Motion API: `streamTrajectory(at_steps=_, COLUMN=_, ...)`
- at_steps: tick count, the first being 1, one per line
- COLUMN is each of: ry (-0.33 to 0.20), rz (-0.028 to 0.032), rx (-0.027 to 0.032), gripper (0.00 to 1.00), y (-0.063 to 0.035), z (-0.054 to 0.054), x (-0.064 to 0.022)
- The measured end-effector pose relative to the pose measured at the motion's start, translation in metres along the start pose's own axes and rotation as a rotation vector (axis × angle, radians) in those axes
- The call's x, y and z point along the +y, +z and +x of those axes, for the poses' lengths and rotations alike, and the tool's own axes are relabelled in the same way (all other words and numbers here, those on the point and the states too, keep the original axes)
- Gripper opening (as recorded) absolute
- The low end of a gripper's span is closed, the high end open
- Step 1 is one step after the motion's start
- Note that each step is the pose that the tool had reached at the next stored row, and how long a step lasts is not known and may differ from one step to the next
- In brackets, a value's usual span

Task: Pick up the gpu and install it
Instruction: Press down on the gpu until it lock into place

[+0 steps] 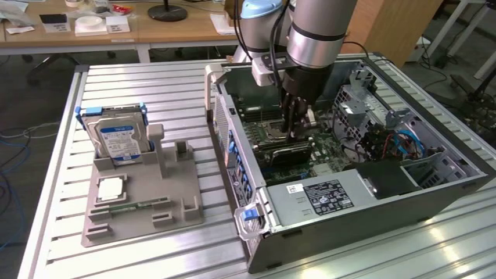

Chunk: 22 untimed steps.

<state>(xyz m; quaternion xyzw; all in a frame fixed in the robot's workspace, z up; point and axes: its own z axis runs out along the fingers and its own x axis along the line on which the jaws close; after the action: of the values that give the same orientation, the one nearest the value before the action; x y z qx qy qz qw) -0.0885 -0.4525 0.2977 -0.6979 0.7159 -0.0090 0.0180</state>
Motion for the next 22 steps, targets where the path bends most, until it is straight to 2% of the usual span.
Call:
streamTrajectory(at_steps=1, ry=0.0, rz=0.0, rx=0.0, gripper=0.32, y=0.0, z=0.0, x=0.0)
streamTrajectory(at_steps=2, ry=0.0, rz=0.0, rx=0.0, gripper=0.32, y=0.0, z=0.0, x=0.0)
streamTrajectory(at_steps=4, ry=0.0, rz=0.0, rx=0.0, gripper=0.21, y=0.0, z=0.0, x=0.0)
streamTrajectory(at_steps=5, ry=0.0, rz=0.0, rx=0.0, gripper=0.21, y=0.0, z=0.0, x=0.0)
streamTrajectory(at_steps=6, ry=0.0, rz=0.0, rx=0.0, gripper=0.14, y=0.0, z=0.0, x=0.0)
streamTrajectory(at_steps=12, ry=0.0, rz=0.0, rx=0.0, gripper=0.14, y=0.0, z=0.0, x=0.0)
streamTrajectory(at_steps=13, ry=0.0, rz=0.0, rx=0.0, gripper=0.1, y=0.0, z=0.0, x=0.0)
streamTrajectory(at_steps=22, ry=0.0, rz=0.0, rx=0.0, gripper=0.1, y=0.0007, z=-0.0003, x=0.0011)
